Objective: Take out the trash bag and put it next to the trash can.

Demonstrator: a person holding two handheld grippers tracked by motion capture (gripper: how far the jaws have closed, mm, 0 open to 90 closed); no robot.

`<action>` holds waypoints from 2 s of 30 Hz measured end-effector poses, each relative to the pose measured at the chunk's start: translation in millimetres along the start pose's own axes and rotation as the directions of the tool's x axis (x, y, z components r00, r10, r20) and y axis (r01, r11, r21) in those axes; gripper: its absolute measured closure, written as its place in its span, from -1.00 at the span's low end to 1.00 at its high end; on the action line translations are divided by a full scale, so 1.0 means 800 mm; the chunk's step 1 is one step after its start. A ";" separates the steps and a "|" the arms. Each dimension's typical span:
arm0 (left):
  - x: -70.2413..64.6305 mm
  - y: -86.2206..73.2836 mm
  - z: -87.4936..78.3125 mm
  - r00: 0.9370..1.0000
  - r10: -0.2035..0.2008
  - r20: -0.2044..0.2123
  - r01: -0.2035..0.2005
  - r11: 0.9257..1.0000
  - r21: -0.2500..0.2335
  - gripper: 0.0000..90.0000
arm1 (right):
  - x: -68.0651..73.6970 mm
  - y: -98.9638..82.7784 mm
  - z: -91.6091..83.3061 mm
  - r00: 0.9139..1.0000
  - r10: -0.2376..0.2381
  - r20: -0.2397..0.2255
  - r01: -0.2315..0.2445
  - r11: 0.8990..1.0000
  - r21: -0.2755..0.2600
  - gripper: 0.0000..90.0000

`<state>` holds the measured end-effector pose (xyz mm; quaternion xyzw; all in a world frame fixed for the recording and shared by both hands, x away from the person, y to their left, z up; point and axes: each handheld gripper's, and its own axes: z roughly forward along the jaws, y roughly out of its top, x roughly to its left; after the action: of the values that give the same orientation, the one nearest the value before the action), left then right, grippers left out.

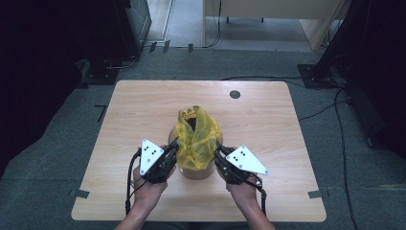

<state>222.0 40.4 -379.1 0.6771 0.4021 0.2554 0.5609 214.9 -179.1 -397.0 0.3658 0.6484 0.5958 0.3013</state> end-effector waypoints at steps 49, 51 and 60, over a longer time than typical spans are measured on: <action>0.024 0.004 -0.033 0.972 -0.039 0.230 0.043 0.999 -0.012 0.02 | 0.050 0.005 0.041 0.993 -0.076 -0.093 0.087 0.988 0.126 0.93; 0.030 0.005 -0.038 0.974 -0.047 0.221 0.054 0.998 -0.027 -0.14 | 0.050 0.007 0.039 0.994 -0.081 -0.078 0.089 0.990 0.111 0.93; 0.058 -0.010 -0.054 0.994 -0.059 0.094 0.064 0.997 -0.053 -0.51 | 0.045 0.018 0.035 0.996 -0.088 -0.034 0.091 0.992 0.086 0.94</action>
<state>211.1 103.2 -381.1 0.6595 0.3891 0.2174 0.6054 220.2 -133.2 -383.8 0.3402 0.6942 0.5582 0.3013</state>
